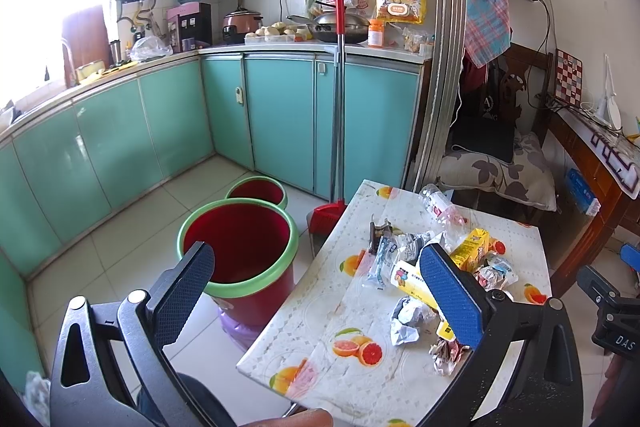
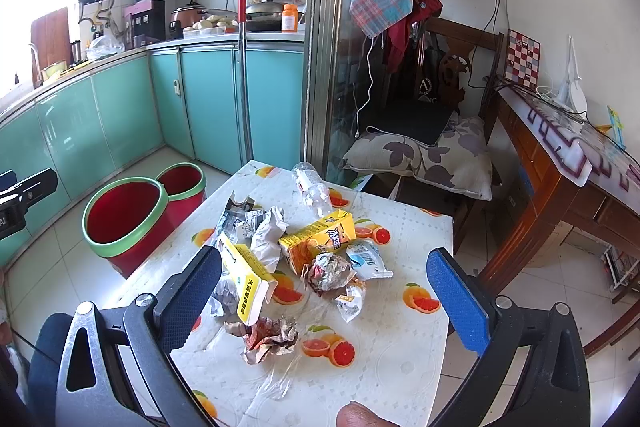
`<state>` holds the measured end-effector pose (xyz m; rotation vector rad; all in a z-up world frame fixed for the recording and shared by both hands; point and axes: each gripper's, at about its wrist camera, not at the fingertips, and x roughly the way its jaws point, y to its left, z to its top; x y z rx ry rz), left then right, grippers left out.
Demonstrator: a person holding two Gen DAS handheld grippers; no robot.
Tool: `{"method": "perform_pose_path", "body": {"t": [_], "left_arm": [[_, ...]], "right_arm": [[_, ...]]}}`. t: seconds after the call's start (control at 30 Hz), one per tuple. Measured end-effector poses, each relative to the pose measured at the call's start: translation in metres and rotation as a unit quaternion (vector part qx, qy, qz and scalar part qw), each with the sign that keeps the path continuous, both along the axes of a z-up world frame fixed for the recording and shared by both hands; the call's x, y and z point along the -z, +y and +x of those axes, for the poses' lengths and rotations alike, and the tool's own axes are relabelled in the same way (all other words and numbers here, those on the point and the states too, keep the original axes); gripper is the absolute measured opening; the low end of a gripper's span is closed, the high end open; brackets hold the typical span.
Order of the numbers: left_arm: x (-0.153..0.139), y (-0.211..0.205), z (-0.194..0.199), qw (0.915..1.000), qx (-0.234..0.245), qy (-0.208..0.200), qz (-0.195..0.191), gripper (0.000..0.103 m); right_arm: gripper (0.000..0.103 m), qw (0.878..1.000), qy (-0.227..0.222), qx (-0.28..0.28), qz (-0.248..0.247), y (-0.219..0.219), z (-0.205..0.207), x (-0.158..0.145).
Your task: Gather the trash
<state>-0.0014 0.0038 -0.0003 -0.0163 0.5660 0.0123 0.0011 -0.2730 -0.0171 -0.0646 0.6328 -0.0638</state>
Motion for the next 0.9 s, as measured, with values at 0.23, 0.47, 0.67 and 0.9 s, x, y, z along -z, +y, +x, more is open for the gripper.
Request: {"method": "perform_pose_path", "body": {"t": [0.23,0.47,0.67,0.9], "left_arm": [[0.002,0.001,0.0,1.0,0.001,0.003,0.0,0.103],[0.02,-0.013,0.013,0.9982,0.038,0.046,-0.003,0.103],[0.053,-0.041,0.038,0.991,0.079,0.107,-0.012,0.103],[0.087,-0.085,0.078,0.9759,0.121,0.173,-0.056,0.103]], "right_arm": [[0.103,1.0,0.001,0.0,0.0,0.0,0.0,0.0],[0.103,1.0,0.011,0.014,0.009,-0.011,0.002,0.011],[0.103,0.999,0.029,0.034,0.01,-0.032,0.002,0.03],[0.103,0.997,0.04,0.066,0.015,-0.061,0.0,0.045]]}}
